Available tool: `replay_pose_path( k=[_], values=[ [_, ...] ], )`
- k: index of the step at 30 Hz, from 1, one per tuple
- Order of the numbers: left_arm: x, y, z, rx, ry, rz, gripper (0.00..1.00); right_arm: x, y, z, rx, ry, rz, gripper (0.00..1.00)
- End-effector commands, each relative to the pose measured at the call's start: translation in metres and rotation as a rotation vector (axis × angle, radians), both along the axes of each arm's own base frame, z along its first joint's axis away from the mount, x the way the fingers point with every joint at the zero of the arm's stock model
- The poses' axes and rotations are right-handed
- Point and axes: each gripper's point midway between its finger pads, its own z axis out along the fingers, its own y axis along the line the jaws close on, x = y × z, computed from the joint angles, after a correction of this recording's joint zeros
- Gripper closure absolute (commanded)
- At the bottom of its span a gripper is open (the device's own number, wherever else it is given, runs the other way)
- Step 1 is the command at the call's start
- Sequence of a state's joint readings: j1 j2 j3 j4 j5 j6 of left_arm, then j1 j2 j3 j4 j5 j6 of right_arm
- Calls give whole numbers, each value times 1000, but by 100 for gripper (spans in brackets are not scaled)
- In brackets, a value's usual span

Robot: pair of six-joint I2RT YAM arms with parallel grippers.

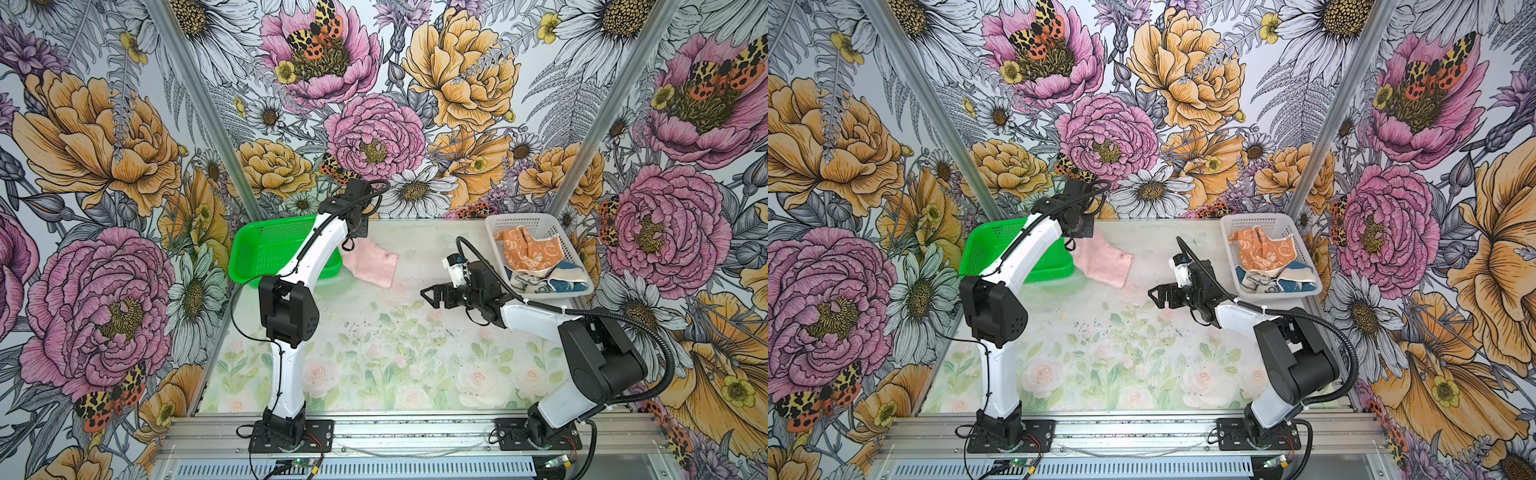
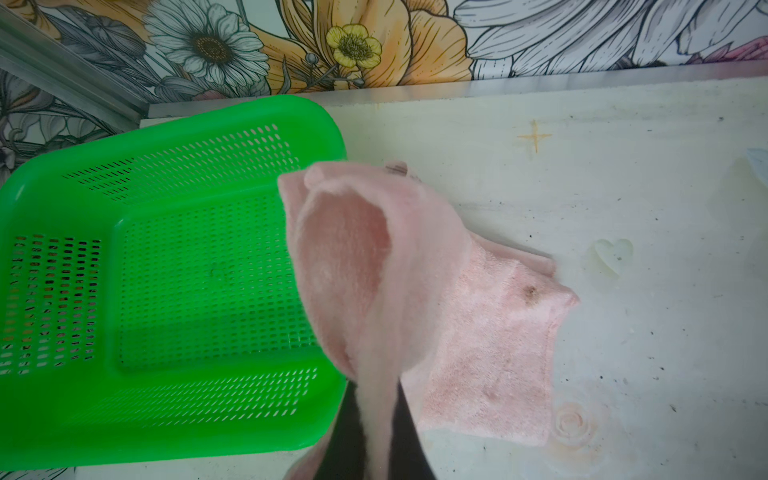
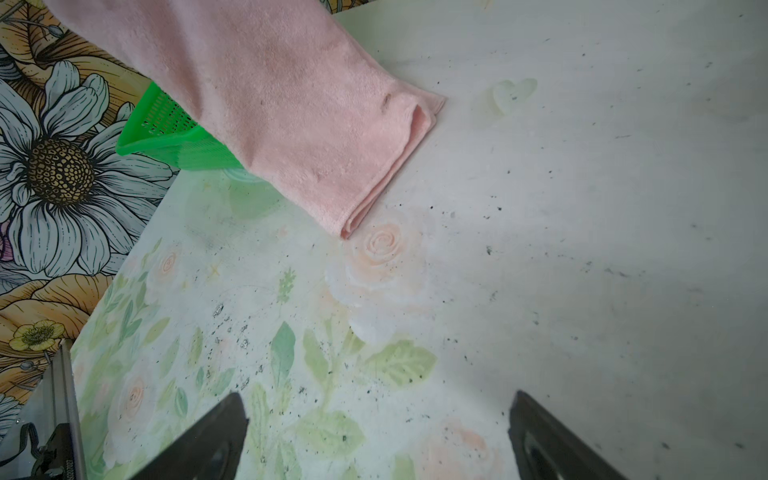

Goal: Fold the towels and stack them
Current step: 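Carry the pink towel with the left gripper over the green basket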

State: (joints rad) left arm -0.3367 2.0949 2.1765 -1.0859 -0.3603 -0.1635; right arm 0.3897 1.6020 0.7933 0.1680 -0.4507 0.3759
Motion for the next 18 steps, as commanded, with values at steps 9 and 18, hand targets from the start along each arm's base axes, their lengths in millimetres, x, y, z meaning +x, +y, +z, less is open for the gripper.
replay_pose_path(
  k=[9,18],
  values=[
    [3,63,64,11,-113,77,100,5,5,3,-8,-31,22,0],
    [-2,121,68,15,-107,160,100,8,5,-3,-21,-18,19,1]
  ],
)
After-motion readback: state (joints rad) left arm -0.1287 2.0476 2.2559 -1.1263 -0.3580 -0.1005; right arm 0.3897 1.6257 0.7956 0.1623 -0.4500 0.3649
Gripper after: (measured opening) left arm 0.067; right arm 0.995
